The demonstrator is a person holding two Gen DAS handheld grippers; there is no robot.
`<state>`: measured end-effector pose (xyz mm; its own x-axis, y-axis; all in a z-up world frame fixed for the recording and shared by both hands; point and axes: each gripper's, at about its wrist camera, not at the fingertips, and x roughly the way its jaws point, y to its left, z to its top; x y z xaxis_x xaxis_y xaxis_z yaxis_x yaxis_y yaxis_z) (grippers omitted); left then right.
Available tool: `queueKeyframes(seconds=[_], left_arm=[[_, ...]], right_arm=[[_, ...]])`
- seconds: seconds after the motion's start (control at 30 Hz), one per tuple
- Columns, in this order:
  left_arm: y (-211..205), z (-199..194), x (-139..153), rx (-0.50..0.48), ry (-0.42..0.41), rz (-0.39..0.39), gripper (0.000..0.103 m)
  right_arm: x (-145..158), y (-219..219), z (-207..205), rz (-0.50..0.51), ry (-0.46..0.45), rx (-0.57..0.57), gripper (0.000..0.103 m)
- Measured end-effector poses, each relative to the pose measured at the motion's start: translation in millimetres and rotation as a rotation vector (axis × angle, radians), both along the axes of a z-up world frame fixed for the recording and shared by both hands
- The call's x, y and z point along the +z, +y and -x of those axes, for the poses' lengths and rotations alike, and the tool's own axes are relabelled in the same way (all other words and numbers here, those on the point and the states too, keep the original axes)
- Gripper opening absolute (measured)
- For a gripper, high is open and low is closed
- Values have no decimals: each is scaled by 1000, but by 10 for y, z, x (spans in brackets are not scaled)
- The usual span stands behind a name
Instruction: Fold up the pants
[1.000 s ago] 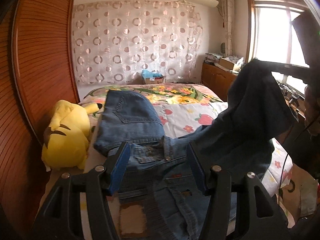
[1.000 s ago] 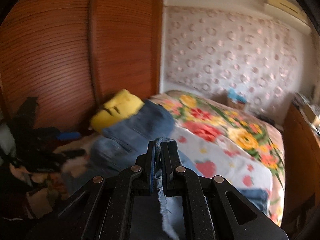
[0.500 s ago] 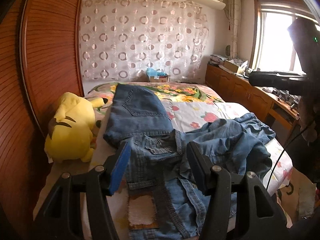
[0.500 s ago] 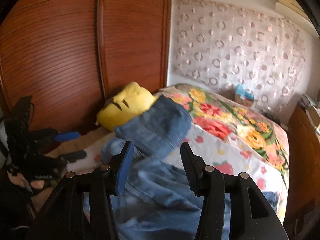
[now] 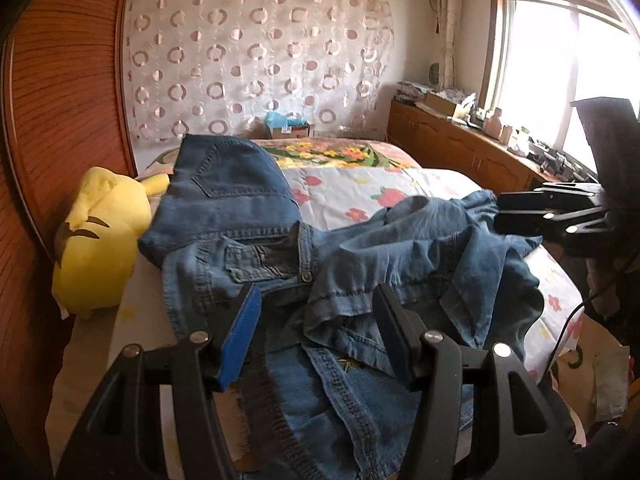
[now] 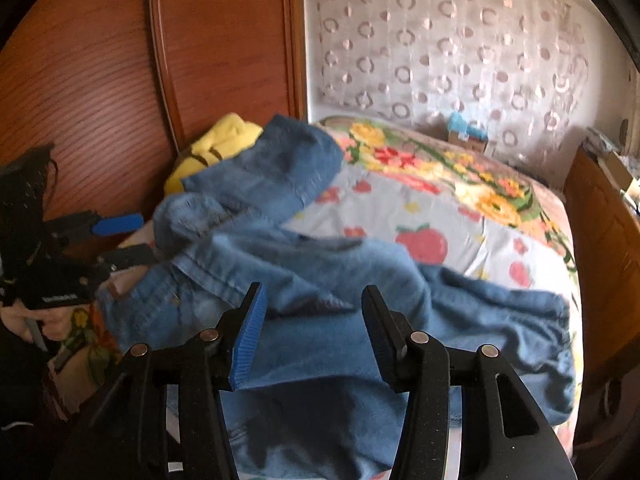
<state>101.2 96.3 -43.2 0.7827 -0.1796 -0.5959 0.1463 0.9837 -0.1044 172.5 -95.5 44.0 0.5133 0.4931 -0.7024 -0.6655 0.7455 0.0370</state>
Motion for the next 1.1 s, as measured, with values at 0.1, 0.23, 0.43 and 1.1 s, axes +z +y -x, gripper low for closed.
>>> queueKeyframes(seconds=[0.1,0.23,0.43,1.1], left_arm=[[-43,-75,-83,-11,22,-17,52],[-115,-191,-180,-27,51,-55,50],[-289,-323,-299,-77,76,-118,45],[278,-318,783,81,-152,-149,2]], right_arm=[[-191,28,-83,4,31,-2,52],[-419,38,-152,51,52,-13,52],[-607,-142,-87,54,116,12,43],[233,151,573,-236,51,215,4]])
